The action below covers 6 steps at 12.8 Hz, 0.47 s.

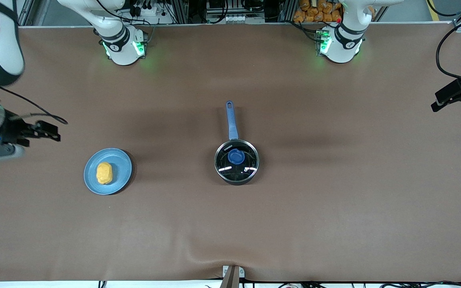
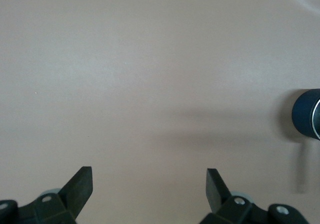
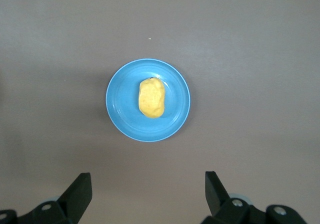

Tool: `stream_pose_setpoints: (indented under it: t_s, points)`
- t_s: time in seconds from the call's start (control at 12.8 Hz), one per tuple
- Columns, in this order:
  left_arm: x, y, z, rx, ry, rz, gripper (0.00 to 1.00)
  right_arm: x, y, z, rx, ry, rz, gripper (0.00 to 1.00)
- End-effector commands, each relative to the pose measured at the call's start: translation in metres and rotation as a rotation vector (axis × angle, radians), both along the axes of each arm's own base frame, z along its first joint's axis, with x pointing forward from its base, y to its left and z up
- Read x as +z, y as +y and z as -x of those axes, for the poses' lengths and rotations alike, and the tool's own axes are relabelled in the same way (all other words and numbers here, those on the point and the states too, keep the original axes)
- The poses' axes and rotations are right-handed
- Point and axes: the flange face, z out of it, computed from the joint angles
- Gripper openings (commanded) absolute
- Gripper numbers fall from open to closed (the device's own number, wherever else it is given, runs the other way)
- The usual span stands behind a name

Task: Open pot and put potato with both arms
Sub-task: 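Reach the right gripper down to the yellow potato on the blue plate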

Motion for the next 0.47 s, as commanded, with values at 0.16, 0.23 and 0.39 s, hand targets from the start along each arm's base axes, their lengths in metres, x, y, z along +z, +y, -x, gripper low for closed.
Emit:
stream_pose_setpoints:
  t_s: [0.16, 0.23, 0.39]
  points:
    - [0.003, -0.001, 0.002, -0.011, 0.003, -0.021, 1.0, -0.074, 0.015, -0.03, 0.021, 0.023, -0.043, 1.0]
    - [0.002, -0.003, 0.002, -0.014, 0.005, -0.021, 1.0, -0.09, 0.02, -0.033, 0.028, 0.023, -0.043, 1.0]
    - [0.0, -0.003, 0.001, -0.014, 0.009, -0.02, 1.0, -0.132, 0.022, -0.033, 0.026, -0.012, -0.04, 1.0]
